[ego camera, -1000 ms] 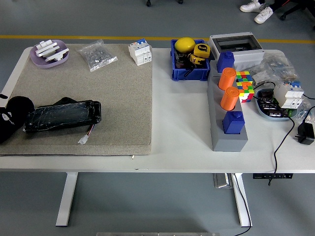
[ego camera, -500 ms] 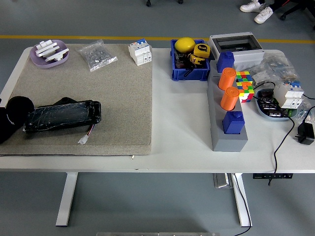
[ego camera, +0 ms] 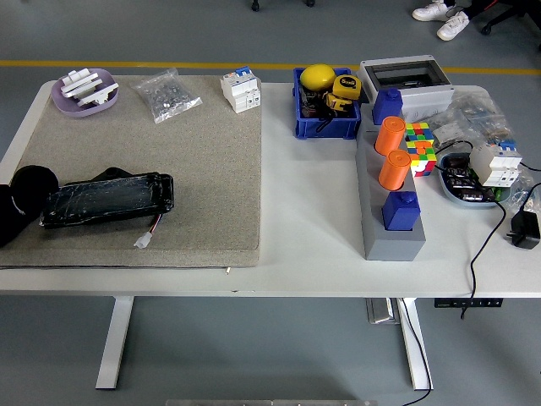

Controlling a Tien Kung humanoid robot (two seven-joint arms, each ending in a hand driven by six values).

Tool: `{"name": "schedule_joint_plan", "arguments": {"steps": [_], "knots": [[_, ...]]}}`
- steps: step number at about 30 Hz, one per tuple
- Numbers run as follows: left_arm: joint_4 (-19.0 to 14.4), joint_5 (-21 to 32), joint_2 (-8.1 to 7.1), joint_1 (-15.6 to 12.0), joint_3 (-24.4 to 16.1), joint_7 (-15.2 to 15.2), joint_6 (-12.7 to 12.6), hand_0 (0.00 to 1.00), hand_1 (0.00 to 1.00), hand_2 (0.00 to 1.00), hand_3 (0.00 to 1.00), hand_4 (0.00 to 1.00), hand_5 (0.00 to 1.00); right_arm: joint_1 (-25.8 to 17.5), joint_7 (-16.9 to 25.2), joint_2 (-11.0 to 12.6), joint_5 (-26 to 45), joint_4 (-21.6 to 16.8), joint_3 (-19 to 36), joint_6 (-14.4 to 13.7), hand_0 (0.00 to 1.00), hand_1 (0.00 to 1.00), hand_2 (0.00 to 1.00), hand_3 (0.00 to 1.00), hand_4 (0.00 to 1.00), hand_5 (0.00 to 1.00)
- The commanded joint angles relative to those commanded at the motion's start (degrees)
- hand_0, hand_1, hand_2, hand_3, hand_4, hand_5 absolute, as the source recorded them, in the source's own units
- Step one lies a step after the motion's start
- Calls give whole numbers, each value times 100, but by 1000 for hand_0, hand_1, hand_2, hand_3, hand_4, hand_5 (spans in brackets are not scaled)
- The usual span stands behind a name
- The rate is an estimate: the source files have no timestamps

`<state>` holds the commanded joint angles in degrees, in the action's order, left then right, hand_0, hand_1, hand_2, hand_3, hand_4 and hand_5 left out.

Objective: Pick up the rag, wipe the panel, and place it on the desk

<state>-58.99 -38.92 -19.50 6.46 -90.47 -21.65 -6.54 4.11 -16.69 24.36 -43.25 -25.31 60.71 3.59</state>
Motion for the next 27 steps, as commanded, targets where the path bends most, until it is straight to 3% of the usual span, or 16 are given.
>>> {"name": "schedule_joint_plan", "arguments": {"steps": [5, 27], "knots": [[-132, -61, 122, -38, -36, -53, 49, 550, 593, 580, 567, 722, 55, -53, 3, -26, 14, -4, 31, -2, 788, 543, 692, 707, 998, 713], [-243, -263, 106, 53, -52, -1, 28, 542, 596, 591, 581, 725, 38, -63, 8, -96, 143, 18, 47, 13, 788, 542, 691, 705, 998, 711]]}}
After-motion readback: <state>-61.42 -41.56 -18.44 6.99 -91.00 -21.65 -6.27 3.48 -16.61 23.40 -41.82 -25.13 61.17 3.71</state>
